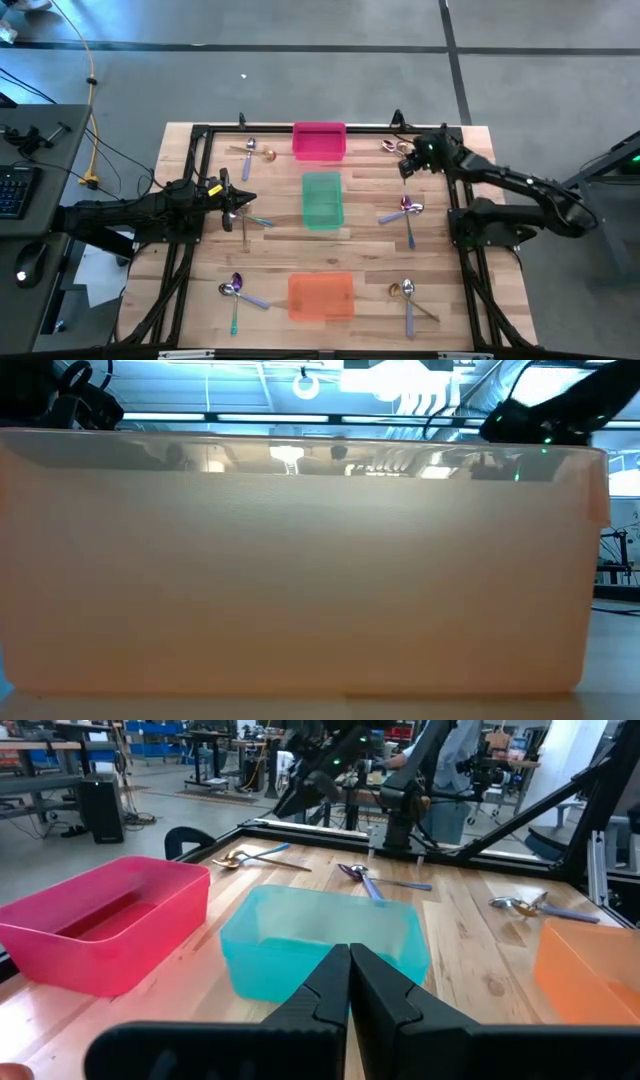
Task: Sort silverware by color (type)
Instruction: Put the blue spoon into the red bin
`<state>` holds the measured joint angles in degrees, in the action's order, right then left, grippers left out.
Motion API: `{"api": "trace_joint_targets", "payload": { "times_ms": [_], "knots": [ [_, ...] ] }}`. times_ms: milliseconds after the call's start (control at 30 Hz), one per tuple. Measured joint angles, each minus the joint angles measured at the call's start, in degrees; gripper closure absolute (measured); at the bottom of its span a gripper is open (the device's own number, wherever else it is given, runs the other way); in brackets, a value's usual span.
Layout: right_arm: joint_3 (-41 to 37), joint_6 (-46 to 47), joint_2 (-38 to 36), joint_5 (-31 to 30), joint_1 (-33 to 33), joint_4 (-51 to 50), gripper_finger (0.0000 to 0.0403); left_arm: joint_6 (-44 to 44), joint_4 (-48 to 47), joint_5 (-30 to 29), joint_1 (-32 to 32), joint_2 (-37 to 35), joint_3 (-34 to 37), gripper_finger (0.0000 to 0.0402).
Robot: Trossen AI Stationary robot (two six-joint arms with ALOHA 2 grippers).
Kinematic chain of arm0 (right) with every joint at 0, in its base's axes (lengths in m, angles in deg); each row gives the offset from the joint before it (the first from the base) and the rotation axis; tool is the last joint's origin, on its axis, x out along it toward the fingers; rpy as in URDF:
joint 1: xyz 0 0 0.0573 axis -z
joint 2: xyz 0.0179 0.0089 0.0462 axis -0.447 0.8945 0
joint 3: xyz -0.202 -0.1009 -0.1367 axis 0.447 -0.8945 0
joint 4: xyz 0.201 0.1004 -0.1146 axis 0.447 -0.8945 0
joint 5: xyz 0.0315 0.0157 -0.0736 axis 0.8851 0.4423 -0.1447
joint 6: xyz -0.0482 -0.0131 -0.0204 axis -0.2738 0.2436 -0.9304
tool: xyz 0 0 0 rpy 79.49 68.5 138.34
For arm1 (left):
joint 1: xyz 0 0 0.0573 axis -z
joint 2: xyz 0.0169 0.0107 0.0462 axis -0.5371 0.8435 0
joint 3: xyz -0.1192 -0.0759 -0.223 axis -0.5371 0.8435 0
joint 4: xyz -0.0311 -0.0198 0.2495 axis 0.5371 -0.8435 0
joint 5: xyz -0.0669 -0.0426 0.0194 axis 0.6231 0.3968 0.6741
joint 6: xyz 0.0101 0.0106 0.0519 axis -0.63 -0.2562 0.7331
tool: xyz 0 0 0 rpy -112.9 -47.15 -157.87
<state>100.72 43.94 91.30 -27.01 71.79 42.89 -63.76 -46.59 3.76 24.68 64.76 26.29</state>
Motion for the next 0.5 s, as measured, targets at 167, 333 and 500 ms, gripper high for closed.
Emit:
{"api": "trace_joint_targets", "payload": {
  "times_ms": [167,333,500],
  "knots": [
    [3.9,-5.5,9.3,1.3,5.3,-1.1,0.0277,0.0,0.0,0.0,0.0,0.0,0.0,0.0401],
    [8.4,-10.3,18.3,2.5,9.3,-3.6,0.0277,-0.1,0.0,0.0,0.0,0.0,0.0,0.0401],
    [13.7,-11.6,24.9,6.4,10.6,-6.3,0.0277,-0.1,-0.1,0.0,0.0,0.0,0.0,0.0401]
  ]
}}
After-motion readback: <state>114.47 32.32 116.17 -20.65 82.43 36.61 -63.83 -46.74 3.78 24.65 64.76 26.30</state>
